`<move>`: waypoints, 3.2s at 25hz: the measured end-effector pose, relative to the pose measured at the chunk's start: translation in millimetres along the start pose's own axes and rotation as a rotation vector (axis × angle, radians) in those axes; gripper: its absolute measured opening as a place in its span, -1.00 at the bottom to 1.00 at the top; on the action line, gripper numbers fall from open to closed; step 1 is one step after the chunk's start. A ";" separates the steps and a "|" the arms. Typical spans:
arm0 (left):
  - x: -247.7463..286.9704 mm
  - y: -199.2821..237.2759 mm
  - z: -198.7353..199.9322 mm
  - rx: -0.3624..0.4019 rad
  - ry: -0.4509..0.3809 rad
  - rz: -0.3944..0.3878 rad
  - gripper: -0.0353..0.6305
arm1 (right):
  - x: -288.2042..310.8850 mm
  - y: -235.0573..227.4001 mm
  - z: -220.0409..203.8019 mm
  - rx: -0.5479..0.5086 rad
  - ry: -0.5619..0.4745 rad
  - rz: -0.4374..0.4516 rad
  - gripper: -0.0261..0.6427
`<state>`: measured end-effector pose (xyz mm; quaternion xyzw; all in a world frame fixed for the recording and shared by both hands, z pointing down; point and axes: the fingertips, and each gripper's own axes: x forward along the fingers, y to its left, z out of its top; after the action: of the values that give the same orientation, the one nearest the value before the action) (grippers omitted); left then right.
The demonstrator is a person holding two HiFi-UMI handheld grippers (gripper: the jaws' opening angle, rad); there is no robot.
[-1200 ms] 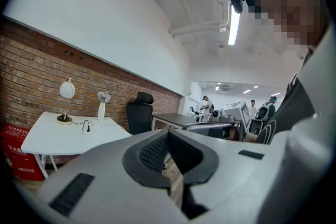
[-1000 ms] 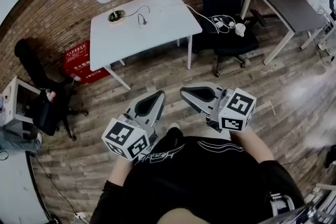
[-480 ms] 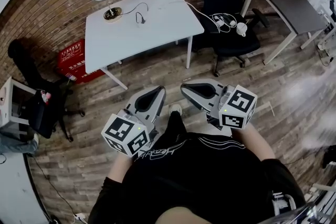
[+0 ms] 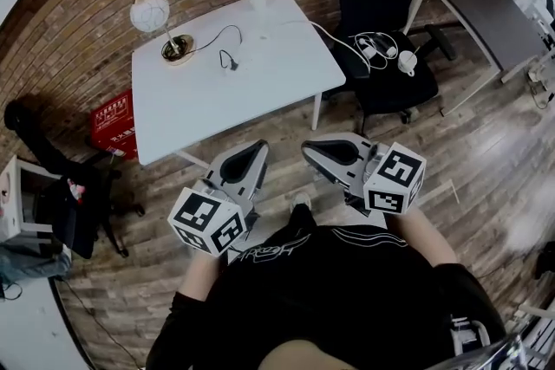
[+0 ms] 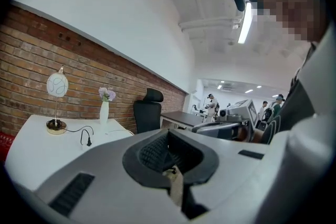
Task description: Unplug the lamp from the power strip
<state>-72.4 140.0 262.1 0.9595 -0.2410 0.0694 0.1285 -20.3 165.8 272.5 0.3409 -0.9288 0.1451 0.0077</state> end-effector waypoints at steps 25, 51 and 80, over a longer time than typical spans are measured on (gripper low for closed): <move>153.0 248.1 26.7 -0.129 0.065 0.226 -0.88 | 151.4 -272.2 49.3 -0.006 0.056 0.047 -0.93; 182.1 356.0 -66.3 -0.326 0.079 0.506 -0.88 | 296.5 -418.4 -86.1 -0.163 0.401 0.170 -0.93; 218.6 396.4 -142.0 -0.126 0.293 0.399 -0.51 | 326.9 -447.5 -135.1 -0.241 0.479 0.119 -0.93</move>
<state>-81.8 -254.7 525.2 0.8628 -0.4081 0.2165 0.2054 1.8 -328.0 557.3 0.2383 -0.9295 0.1101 0.2592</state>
